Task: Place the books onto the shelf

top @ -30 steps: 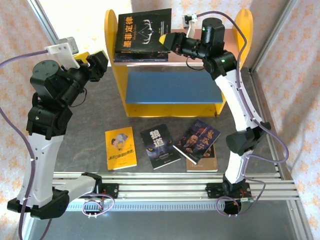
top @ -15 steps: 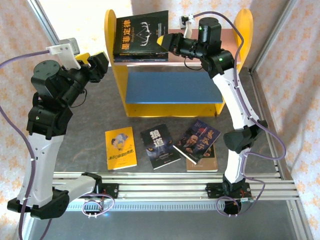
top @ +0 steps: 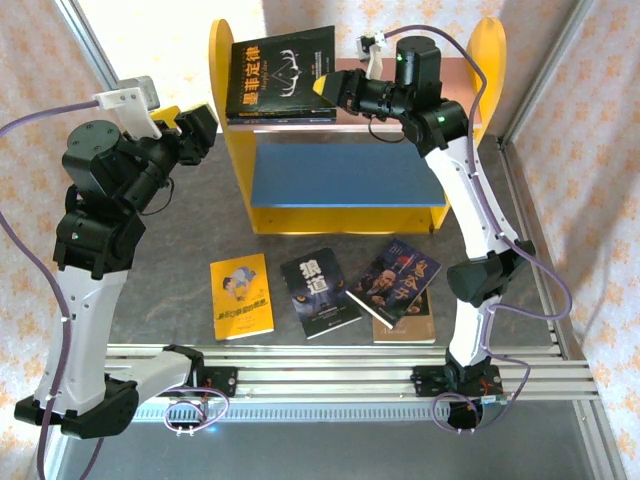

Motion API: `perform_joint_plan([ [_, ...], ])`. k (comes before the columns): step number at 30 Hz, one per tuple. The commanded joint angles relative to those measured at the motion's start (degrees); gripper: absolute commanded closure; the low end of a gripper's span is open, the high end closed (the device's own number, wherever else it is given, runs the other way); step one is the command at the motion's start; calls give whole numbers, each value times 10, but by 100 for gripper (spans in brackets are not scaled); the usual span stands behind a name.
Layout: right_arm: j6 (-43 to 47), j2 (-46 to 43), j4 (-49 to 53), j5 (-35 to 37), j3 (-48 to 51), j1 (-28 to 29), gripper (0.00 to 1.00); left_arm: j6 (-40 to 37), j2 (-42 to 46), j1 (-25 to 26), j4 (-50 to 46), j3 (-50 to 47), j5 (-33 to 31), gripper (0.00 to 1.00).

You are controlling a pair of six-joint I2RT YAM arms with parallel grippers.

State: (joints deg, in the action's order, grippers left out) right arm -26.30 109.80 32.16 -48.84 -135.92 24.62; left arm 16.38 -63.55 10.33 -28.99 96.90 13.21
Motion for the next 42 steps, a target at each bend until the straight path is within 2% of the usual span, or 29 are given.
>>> perform_joint_plan([
  [1,15,-27,-35,-20,-19,3,100,-5,13,-3,2,-3,4,35],
  [7,20,-35,-30,-13,-8,3,100,0,12,-3,8,-4,6,35],
  [10,24,-34,-22,-5,-9,4,96,5,11,-4,10,-4,12,35],
  [14,28,-29,-15,3,-20,4,86,8,10,-4,10,-2,14,35],
  [28,47,-7,22,22,-67,4,66,11,18,-3,2,6,12,35],
  [36,59,6,44,41,-86,4,58,13,20,-4,1,8,14,35],
  [42,69,14,56,59,-94,2,52,27,4,-3,-8,15,49,33],
])
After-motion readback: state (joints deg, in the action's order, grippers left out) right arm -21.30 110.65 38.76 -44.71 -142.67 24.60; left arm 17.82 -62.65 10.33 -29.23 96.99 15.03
